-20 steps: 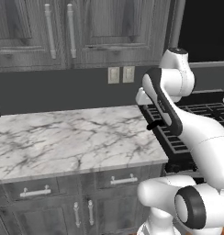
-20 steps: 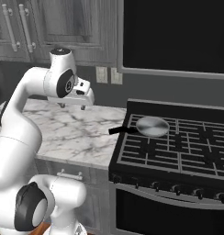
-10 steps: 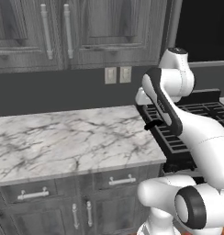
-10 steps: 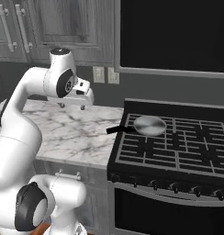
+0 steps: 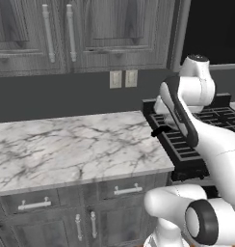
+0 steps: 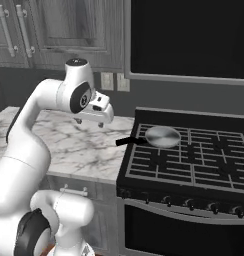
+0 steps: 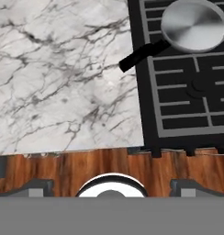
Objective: Turn on the rear left burner of the stove.
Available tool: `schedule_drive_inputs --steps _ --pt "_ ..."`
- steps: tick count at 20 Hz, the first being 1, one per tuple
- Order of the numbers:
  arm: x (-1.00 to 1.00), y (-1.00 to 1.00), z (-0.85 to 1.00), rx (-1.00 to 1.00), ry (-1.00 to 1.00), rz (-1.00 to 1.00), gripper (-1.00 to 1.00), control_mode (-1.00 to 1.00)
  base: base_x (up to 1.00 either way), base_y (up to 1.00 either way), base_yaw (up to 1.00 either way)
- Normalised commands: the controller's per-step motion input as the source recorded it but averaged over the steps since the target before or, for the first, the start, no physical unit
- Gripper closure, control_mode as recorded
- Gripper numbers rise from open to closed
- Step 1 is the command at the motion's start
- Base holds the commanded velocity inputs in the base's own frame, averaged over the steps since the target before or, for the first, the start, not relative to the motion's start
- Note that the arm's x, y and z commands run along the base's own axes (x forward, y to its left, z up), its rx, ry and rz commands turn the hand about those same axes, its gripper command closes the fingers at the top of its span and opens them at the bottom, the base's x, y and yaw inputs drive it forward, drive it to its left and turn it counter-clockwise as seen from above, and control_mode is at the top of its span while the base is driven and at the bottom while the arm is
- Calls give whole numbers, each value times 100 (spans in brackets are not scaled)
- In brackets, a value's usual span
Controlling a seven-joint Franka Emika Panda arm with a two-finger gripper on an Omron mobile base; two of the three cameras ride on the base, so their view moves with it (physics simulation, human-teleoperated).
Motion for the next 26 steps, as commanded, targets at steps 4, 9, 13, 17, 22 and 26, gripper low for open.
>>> schedule_drive_inputs --steps 4,9,13,17,22,26 --pt "-18 -95 -40 0 0 -14 -100 -100 0 0 0" --pt "-14 -100 -41 0 0 -12 -100 -100 0 0 0" --pt "-14 -100 -42 0 0 -5 -100 -100 0 0 0" --pt "-5 -100 -58 0 -1 -3 -100 -100 0 0 0" --pt "-20 -100 -66 0 -15 2 -100 -100 0 0 0" --pt "-33 -83 -39 0 -22 22 -100 -100 0 0 0"
